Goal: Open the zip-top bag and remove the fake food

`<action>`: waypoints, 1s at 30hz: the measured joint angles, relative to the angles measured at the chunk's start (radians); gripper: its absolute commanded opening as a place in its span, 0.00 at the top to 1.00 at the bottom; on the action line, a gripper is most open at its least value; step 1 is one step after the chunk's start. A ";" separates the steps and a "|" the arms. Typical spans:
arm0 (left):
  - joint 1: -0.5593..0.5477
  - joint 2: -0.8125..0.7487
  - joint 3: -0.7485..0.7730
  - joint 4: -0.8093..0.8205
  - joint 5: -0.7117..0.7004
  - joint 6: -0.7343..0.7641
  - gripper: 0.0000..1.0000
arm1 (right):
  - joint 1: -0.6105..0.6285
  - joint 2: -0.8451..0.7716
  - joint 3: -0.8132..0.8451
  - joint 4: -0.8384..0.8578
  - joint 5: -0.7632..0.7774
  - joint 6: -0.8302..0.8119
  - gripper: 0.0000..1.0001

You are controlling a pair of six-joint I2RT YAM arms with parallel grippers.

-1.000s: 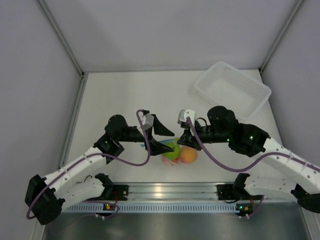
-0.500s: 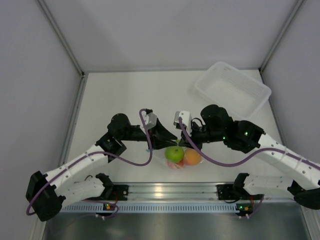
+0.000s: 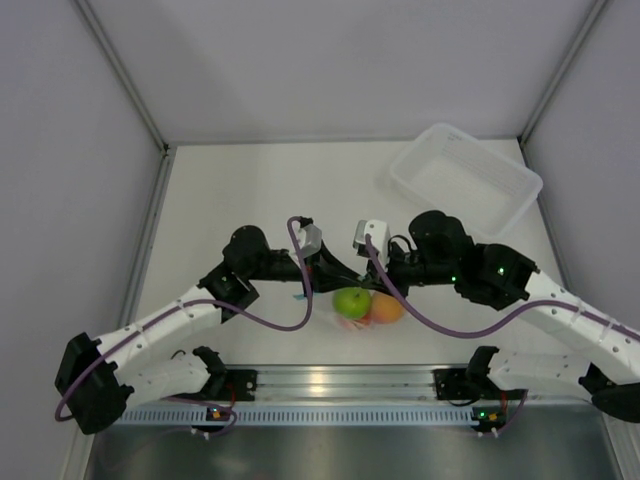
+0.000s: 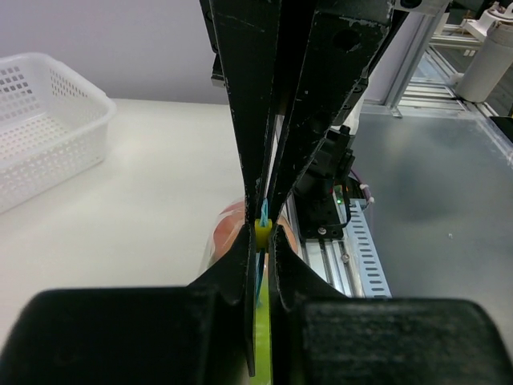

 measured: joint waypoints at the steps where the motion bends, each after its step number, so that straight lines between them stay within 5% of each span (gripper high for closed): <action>1: -0.001 0.000 0.000 0.000 -0.005 0.001 1.00 | 0.000 -0.003 -0.004 0.003 0.004 0.000 1.00; 30: -0.002 -0.158 -0.135 -0.087 -0.037 0.108 1.00 | 0.005 -0.275 -0.117 0.085 0.098 0.042 1.00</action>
